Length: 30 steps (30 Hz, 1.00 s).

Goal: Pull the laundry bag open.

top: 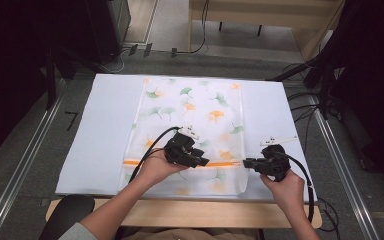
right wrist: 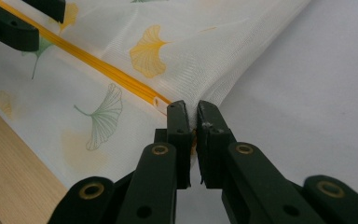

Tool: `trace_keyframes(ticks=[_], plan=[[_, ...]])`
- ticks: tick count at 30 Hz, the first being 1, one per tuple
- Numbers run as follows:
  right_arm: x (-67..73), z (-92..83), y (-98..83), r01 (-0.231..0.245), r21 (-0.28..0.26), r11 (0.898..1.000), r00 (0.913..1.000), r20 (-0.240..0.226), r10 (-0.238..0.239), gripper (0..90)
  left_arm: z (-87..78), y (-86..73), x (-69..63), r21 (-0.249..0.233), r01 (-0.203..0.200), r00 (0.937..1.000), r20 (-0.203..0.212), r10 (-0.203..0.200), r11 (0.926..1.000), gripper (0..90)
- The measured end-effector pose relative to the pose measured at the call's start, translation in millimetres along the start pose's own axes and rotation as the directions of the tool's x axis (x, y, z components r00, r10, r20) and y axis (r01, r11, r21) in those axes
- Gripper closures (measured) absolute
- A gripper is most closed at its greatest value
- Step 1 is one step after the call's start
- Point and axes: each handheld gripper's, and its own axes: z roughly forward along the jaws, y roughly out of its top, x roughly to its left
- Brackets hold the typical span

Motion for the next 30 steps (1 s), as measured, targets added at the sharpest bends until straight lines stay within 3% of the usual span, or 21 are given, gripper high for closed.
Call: trace_keyframes(ticks=[1,7,19,30], plan=[[0.5,-1.8,0.9,-0.001,-0.004,1.000,1.0000,0.000,0.001,86.7,2.7,1.8,-3.3,0.004,-0.006,0.9998,0.021,0.006,1.0000,63.6],[2.0,-4.6,2.4,0.009,-0.018,1.000,0.9998,-0.015,-0.009,86.7,13.7,7.3,-12.5,0.016,-0.012,0.9991,0.041,0.012,0.9998,70.8],[4.7,-8.1,4.3,0.020,-0.031,0.999,0.9995,-0.025,-0.021,86.7,38.4,14.0,-26.2,0.017,-0.055,0.9978,0.038,0.054,0.9984,72.3],[7.6,-12.3,6.0,0.040,-0.047,0.998,0.9982,-0.041,-0.042,86.7,59.4,20.0,-27.1,0.018,-0.015,0.9994,0.033,0.014,0.9997,70.8]])
